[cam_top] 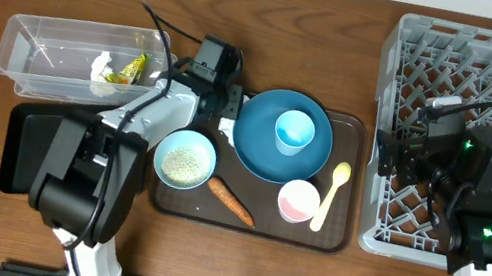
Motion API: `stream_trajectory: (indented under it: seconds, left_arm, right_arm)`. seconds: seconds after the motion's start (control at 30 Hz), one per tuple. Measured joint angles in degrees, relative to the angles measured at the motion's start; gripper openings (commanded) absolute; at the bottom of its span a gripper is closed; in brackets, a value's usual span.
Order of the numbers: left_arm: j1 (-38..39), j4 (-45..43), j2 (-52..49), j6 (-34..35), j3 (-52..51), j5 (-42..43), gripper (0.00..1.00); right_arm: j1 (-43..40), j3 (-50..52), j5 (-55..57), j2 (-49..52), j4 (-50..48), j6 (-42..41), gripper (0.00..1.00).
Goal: Sort waste into correct bins and load items into the dishwasher rack
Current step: 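Grasp the yellow wrapper with the left gripper and drop it in the bin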
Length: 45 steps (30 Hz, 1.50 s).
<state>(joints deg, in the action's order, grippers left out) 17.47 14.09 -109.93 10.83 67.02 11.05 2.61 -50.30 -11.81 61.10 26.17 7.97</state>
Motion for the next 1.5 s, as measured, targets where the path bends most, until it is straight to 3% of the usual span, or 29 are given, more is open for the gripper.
stream_trajectory:
  seconds: [0.27,0.63,1.07,1.37,1.5]
  left_arm:
    - [0.74,0.52,-0.48,0.35,0.00,0.48,0.06]
    - [-0.68,0.94,1.31,0.35,0.00,0.59,0.06]
    - [-12.72,1.01,23.10,-0.74,0.07,-7.19,0.07]
    - [-21.57,1.33,21.20,-0.83,0.20,-12.57,0.10]
    - [-22.93,1.42,18.16,-1.31,0.20,-13.05,0.17]
  right_arm:
    - [0.00,0.00,0.00,0.00,0.00,0.00,0.99]
    - [0.00,0.00,0.00,0.00,0.00,0.00,0.99]
    - [0.00,0.00,0.00,0.02,0.00,0.00,0.99]
    - [0.00,0.00,0.00,0.04,-0.02,0.00,0.99]
    - [0.00,0.00,0.00,0.04,-0.02,0.00,0.99]
